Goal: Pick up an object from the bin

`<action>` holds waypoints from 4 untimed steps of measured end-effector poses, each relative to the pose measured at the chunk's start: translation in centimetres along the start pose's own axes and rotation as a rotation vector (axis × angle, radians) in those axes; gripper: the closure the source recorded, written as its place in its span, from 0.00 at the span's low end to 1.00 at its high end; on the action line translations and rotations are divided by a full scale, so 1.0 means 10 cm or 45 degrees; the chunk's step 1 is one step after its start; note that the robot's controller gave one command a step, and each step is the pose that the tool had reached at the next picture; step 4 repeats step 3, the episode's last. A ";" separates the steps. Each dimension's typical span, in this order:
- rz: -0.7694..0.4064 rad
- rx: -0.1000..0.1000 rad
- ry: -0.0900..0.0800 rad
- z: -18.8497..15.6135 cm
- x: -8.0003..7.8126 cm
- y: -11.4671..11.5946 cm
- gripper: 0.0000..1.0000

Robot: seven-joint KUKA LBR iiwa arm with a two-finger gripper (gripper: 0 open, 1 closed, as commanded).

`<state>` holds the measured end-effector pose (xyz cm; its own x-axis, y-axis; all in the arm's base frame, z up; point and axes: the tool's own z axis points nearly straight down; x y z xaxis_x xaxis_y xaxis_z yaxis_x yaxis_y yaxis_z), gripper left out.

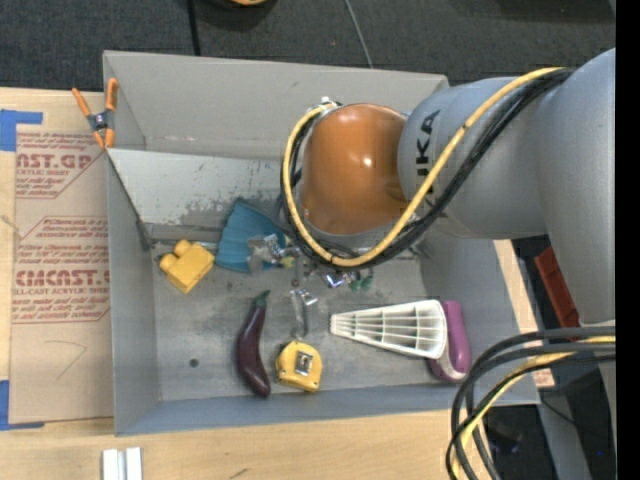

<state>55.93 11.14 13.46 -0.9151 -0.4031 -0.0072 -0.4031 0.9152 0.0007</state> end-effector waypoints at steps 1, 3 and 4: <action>-0.162 -0.005 0.005 0.46 0.03 0.01 1.00; -0.155 -0.006 0.000 -0.69 -0.01 0.05 1.00; -0.155 -0.006 0.000 -0.69 -0.01 0.05 1.00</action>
Offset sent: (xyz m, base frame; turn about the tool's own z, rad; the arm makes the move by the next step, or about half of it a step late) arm 0.0000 0.0000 0.0000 0.0000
